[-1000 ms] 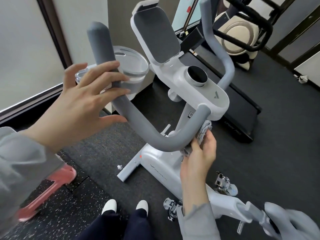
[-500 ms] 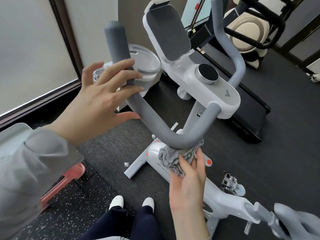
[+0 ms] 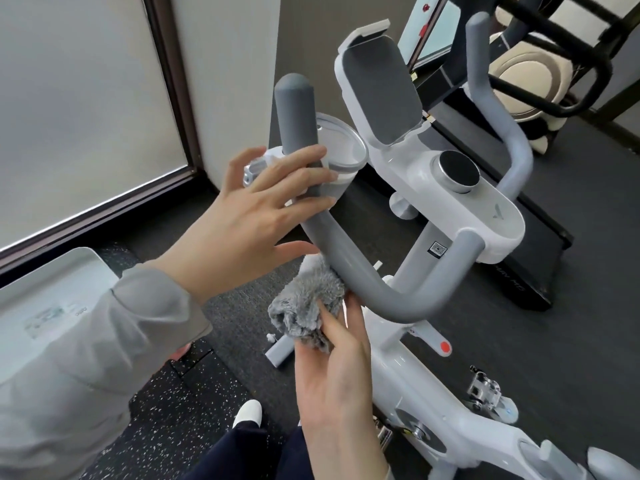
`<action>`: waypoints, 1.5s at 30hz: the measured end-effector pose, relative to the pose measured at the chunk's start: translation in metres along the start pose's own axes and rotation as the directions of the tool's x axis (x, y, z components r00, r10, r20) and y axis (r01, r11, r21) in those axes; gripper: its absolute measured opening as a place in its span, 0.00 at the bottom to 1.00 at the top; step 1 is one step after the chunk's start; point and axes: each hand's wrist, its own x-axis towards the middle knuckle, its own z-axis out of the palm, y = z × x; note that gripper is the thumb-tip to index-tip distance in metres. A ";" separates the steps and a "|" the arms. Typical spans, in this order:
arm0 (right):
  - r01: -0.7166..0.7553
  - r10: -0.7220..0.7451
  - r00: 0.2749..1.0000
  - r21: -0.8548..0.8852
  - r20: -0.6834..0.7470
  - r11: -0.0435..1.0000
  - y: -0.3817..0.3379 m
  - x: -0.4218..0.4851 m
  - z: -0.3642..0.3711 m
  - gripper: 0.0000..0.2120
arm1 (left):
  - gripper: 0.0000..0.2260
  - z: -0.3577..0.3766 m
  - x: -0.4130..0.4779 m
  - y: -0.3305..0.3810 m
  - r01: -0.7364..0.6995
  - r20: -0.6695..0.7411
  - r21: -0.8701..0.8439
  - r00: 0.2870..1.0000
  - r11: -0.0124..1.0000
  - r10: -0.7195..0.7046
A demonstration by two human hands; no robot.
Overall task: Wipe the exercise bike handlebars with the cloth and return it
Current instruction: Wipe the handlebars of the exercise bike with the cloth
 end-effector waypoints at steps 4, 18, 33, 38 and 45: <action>-0.060 0.055 0.996 0.076 0.069 0.995 0.003 0.010 0.025 0.25 | 0.17 -0.005 -0.001 -0.007 -0.042 0.014 -0.038 0.999 0.998 0.042; -0.137 0.139 0.990 0.068 -0.022 0.988 -0.017 0.006 0.007 0.28 | 0.13 -0.005 0.000 -0.011 -0.049 -0.070 -0.165 0.997 0.985 0.038; 0.289 -0.357 0.906 -0.284 -0.227 0.914 -0.070 -0.015 -0.078 0.19 | 0.13 -0.007 -0.002 0.006 -0.025 -0.057 -0.140 0.998 0.990 0.017; 0.460 -0.661 0.743 -0.638 -0.105 0.618 -0.096 -0.026 -0.096 0.23 | 0.11 -0.005 -0.003 0.031 -0.064 -0.047 -0.170 0.997 0.983 0.057; 0.435 -0.757 0.649 -0.852 0.073 0.291 -0.122 -0.059 -0.116 0.26 | 0.14 0.005 -0.009 0.086 -0.135 0.045 -0.281 0.987 0.950 0.154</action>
